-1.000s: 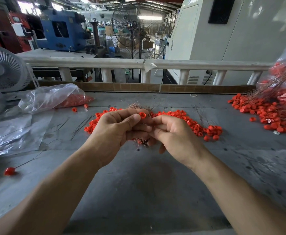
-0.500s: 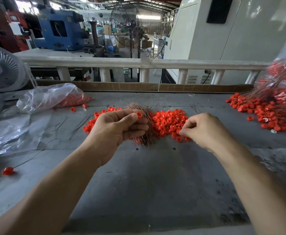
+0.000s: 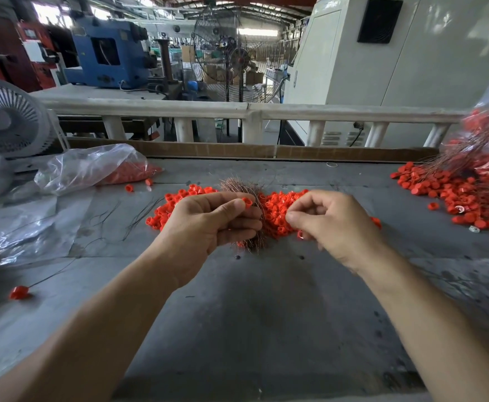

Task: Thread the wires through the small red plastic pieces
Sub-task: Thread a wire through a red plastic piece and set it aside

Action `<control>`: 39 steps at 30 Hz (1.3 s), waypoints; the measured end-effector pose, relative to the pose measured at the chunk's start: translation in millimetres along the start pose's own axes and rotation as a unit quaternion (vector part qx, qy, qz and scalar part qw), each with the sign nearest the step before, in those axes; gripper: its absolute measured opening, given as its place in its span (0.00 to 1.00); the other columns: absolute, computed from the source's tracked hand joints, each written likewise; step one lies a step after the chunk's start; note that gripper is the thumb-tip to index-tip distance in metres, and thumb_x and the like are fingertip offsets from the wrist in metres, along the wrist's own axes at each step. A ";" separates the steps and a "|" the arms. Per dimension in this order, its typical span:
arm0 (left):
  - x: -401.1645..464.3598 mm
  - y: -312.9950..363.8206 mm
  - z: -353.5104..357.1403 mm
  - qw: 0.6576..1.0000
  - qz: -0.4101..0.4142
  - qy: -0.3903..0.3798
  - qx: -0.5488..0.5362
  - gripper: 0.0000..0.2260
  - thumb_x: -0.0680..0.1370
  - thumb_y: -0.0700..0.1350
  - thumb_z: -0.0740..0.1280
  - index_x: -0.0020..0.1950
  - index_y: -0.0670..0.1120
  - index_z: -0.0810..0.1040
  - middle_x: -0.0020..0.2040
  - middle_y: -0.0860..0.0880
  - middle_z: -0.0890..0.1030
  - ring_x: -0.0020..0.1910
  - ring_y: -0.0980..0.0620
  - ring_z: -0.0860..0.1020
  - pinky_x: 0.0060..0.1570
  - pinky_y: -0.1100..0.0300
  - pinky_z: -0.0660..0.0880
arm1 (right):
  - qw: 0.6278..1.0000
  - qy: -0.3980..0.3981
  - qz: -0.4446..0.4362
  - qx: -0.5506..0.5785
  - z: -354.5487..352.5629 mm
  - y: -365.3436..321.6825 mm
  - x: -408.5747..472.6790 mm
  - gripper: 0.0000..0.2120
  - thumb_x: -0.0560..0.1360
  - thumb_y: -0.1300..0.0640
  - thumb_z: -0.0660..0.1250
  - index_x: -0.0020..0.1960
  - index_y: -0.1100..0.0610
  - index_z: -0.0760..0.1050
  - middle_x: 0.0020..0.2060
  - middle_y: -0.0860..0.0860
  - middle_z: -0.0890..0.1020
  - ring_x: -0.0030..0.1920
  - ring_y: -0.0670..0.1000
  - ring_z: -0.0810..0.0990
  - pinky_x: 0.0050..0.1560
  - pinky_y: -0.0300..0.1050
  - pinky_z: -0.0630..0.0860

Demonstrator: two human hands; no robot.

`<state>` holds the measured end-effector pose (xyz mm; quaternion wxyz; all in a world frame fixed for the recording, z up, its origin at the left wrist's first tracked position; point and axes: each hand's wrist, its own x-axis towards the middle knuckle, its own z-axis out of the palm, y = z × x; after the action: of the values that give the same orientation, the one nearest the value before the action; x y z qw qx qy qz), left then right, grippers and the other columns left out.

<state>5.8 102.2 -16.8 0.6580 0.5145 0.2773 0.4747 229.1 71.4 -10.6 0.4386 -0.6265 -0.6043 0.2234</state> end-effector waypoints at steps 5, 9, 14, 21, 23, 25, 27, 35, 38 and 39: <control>0.0 -0.4 2.5 1.000 -0.009 -0.009 -0.017 0.10 0.75 0.42 0.70 0.53 0.40 0.86 0.52 0.35 0.85 0.49 0.43 0.86 0.45 0.58 0.82 | 0.986 -0.039 -0.055 0.152 10.8 -15.5 -8.9 0.03 0.75 0.64 0.74 0.46 0.58 0.82 0.34 0.56 0.85 0.33 0.48 0.82 0.31 0.41 0.77; -0.7 0.5 2.3 1.000 -0.010 -0.009 -0.019 0.11 0.75 0.43 0.70 0.54 0.40 0.85 0.52 0.35 0.85 0.49 0.43 0.86 0.45 0.58 0.82 | 0.978 -0.055 -0.064 0.193 18.6 -16.1 -11.7 0.04 0.76 0.68 0.73 0.48 0.61 0.82 0.36 0.57 0.85 0.37 0.50 0.84 0.39 0.41 0.81; -1.6 0.6 2.5 1.000 -0.003 -0.010 -0.014 0.10 0.75 0.43 0.70 0.53 0.41 0.85 0.51 0.36 0.85 0.49 0.43 0.86 0.45 0.58 0.82 | 0.978 -0.037 -0.057 0.196 21.7 -16.6 -11.4 0.01 0.75 0.64 0.74 0.47 0.61 0.83 0.36 0.59 0.85 0.37 0.54 0.85 0.41 0.46 0.83; -2.7 0.3 5.3 1.000 -0.002 -0.012 -0.008 0.11 0.75 0.42 0.69 0.54 0.40 0.84 0.51 0.36 0.86 0.49 0.43 0.86 0.45 0.58 0.83 | 0.975 -0.003 -0.074 0.209 21.5 -17.1 -11.9 0.03 0.76 0.64 0.73 0.46 0.57 0.84 0.36 0.52 0.85 0.37 0.49 0.83 0.39 0.43 0.81; -2.8 -0.5 7.0 1.000 -0.001 -0.012 0.002 0.12 0.74 0.43 0.70 0.55 0.40 0.84 0.51 0.36 0.86 0.48 0.43 0.86 0.45 0.58 0.83 | 0.976 0.015 -0.092 0.195 21.5 -18.3 -11.5 0.05 0.75 0.63 0.74 0.45 0.53 0.84 0.36 0.49 0.85 0.36 0.48 0.80 0.39 0.43 0.79; -3.2 -1.1 7.9 1.000 0.005 -0.021 0.021 0.11 0.74 0.43 0.70 0.54 0.41 0.85 0.50 0.37 0.86 0.48 0.44 0.86 0.45 0.58 0.83 | 0.978 0.025 -0.108 0.174 23.2 -19.3 -12.1 0.06 0.75 0.62 0.75 0.45 0.51 0.84 0.37 0.48 0.85 0.37 0.49 0.82 0.42 0.45 0.80; -3.7 -1.6 8.2 0.999 0.014 -0.025 0.040 0.11 0.75 0.43 0.69 0.54 0.42 0.85 0.50 0.38 0.86 0.48 0.44 0.86 0.46 0.58 0.83 | 0.981 0.035 -0.133 0.139 25.4 -20.4 -14.5 0.06 0.75 0.61 0.75 0.45 0.50 0.84 0.38 0.46 0.86 0.39 0.46 0.84 0.44 0.41 0.80; -4.1 -3.2 9.7 0.994 0.049 -0.016 0.093 0.12 0.75 0.43 0.69 0.56 0.41 0.84 0.48 0.39 0.87 0.48 0.44 0.86 0.47 0.57 0.83 | 0.978 0.064 -0.189 0.057 27.4 -24.7 -17.0 0.05 0.74 0.64 0.76 0.46 0.55 0.85 0.41 0.47 0.84 0.45 0.47 0.82 0.48 0.38 0.76; -4.4 -3.3 10.3 0.992 0.059 -0.014 0.110 0.13 0.75 0.43 0.69 0.58 0.40 0.83 0.48 0.40 0.87 0.48 0.44 0.86 0.47 0.57 0.83 | 0.975 0.067 -0.209 0.043 26.3 -25.8 -17.5 0.05 0.73 0.65 0.76 0.45 0.56 0.85 0.41 0.47 0.83 0.46 0.47 0.82 0.48 0.36 0.75; -4.3 -3.4 10.4 0.991 0.063 -0.014 0.115 0.13 0.76 0.42 0.69 0.58 0.40 0.83 0.47 0.40 0.87 0.48 0.44 0.86 0.47 0.57 0.83 | 0.974 0.068 -0.214 0.038 26.2 -26.4 -17.6 0.05 0.73 0.65 0.76 0.45 0.56 0.85 0.41 0.47 0.83 0.46 0.47 0.82 0.48 0.35 0.75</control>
<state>14.1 93.9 -17.2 0.5672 0.6095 0.2882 0.4731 190.1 58.9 -6.8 0.5397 -0.4792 -0.6843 0.1037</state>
